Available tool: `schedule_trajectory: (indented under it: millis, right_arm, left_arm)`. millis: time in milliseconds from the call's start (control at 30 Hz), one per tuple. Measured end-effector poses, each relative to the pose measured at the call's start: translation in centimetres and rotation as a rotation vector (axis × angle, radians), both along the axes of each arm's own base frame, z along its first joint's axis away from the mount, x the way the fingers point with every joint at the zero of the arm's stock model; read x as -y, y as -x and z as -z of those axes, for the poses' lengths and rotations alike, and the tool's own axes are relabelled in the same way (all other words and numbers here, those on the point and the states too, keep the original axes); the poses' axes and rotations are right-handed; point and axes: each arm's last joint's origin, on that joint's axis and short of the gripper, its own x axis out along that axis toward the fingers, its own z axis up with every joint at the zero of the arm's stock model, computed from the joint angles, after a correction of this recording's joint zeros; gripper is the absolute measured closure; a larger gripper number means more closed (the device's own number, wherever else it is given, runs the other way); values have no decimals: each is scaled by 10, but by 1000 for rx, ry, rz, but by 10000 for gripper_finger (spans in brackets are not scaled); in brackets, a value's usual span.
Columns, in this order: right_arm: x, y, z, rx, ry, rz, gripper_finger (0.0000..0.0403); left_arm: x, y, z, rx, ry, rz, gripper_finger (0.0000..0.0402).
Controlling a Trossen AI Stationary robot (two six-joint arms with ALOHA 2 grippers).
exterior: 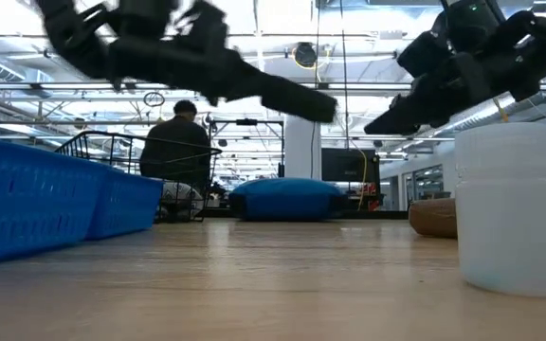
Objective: Pick & place medical supplies in basket/bin
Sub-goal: Put the black bandage into the top blue bin
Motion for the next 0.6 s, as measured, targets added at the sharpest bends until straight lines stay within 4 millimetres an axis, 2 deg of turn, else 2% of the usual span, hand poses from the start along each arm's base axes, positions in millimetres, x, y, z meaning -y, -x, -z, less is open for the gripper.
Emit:
schedule_trajectory:
  millis: [100, 200, 367, 467, 600]
  right_arm:
    - [0, 1, -6, 48, 4, 2, 229]
    - [0, -3, -16, 158, 17, -1, 225]
    - [1, -17, -27, 393, -10, 1, 225]
    - [3, -26, -28, 499, -5, -3, 225]
    - [5, -38, -22, 507, -11, -6, 226]
  left_arm:
    - [-2, 20, 6, 159, 62, 13, 341]
    - [0, 27, 4, 253, 81, 41, 341]
    - [7, 21, -1, 251, 58, 72, 341]
    - [9, 18, -3, 246, 57, 82, 341]
    - [10, 15, -8, 267, 46, 113, 341]
